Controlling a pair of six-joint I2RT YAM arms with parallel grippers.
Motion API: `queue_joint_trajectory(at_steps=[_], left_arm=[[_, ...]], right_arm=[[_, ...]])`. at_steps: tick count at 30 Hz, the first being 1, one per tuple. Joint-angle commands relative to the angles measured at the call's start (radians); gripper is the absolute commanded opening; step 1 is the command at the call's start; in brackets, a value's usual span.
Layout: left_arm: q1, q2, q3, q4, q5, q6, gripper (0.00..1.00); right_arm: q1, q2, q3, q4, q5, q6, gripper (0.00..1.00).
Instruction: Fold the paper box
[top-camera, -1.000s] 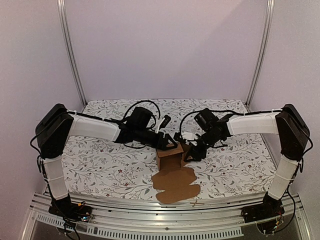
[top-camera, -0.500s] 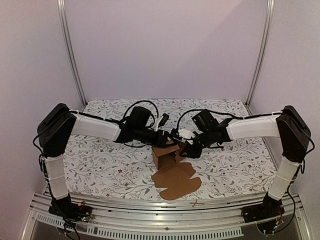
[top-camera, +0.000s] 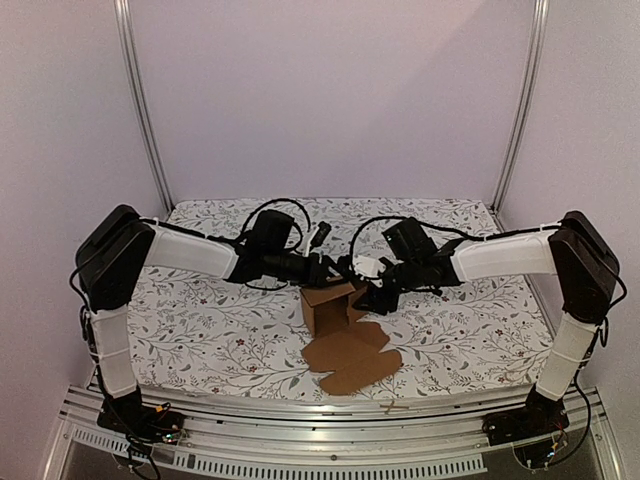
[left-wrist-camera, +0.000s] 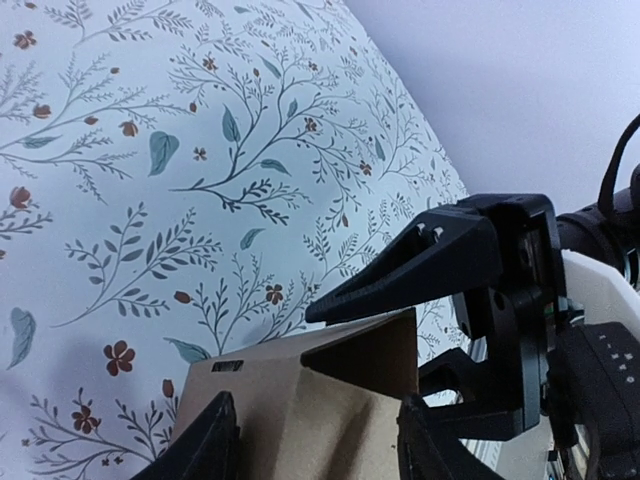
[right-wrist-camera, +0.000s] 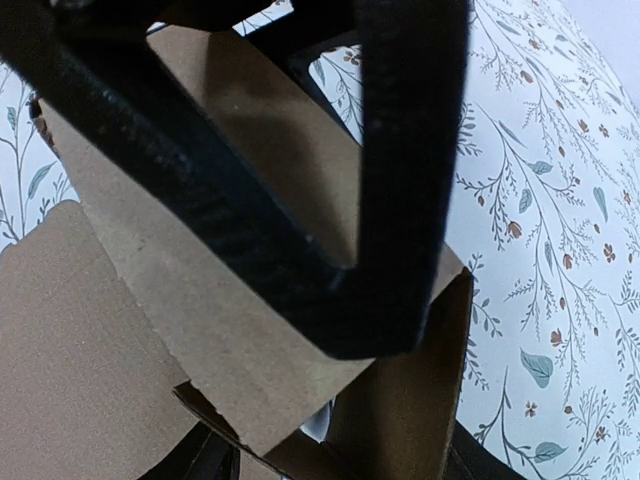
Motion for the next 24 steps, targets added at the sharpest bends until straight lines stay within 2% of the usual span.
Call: queue_joint_trajectory(at_steps=[1,7,17,19,24], left_arm=[[0.021,0.06,-0.002,-0.006,0.054,-0.024,0.53],[0.033,0.082,0.01,0.032,0.071,-0.062,0.52],[0.035,0.072,-0.01,0.067,-0.009,-0.164,0.52],[0.041,0.072,-0.013,0.081,-0.018,-0.195,0.52],[0.06,0.095,-0.022,0.14,0.004,-0.265,0.52]], right_arm=[[0.005,0.045,0.044,0.07,-0.024,-0.056,0.58],[-0.015,0.078,0.064,0.068,-0.073,0.026,0.55],[-0.017,0.063,0.088,0.086,-0.058,0.265,0.38],[-0.012,0.072,0.108,0.082,-0.027,0.305,0.39],[0.002,0.12,0.147,0.08,-0.01,0.346,0.5]])
